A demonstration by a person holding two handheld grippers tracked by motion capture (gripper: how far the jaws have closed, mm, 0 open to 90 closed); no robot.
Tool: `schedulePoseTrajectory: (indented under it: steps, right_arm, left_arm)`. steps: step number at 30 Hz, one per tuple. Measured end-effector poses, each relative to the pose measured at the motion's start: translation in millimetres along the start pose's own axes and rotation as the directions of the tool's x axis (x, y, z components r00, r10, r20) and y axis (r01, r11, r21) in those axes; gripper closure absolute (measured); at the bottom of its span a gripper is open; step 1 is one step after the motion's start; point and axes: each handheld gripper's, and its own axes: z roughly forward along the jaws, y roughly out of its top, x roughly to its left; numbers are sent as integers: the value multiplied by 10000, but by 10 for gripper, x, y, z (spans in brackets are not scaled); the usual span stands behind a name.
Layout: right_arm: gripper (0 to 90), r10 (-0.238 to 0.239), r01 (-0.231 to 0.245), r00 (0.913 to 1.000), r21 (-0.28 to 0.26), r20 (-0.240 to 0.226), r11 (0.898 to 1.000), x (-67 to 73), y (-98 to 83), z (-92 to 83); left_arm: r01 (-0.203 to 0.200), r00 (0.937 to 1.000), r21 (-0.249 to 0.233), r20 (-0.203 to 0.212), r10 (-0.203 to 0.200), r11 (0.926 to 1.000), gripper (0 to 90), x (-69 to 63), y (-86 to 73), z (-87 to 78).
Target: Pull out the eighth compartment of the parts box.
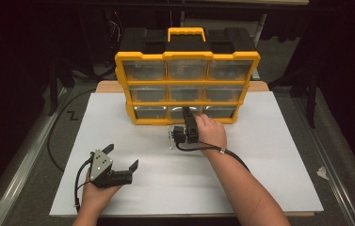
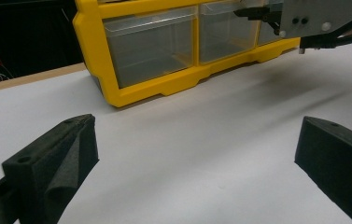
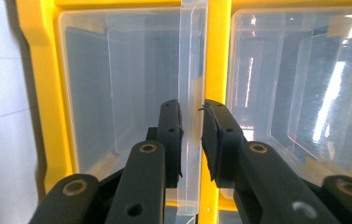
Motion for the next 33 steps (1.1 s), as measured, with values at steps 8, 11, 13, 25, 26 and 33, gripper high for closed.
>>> schedulePoseTrajectory:
  steps: [8,11,13,25,26,33]
  right_arm:
    - [793,-108,108,9999,-162,-7,9998,21,9,-182]
    - [792,-130,130,9999,-251,-21,9996,35,11,-257]
    - [792,-142,141,9999,-283,-30,9995,38,11,-304]
    - [791,-126,124,9999,-520,-41,9986,62,2,-515]
    - [789,-114,111,9999,-523,-61,9986,61,2,-529]
    - [615,27,-61,9979,-527,-649,9986,3,-19,-519]
  left_arm:
    - [-8,10000,-17,-40,8,10000,4,5,4,-12]
    - [10,10000,-5,-62,-10,10000,4,9,3,-9]
    - [14,10000,-18,-71,-14,10000,4,7,3,-7]
    - [30,9998,1,-179,-30,10000,4,19,3,-9]
    - [31,9998,-2,-176,-31,10000,4,19,3,-9]
    - [31,9998,-14,-184,-31,10000,4,19,3,-10]
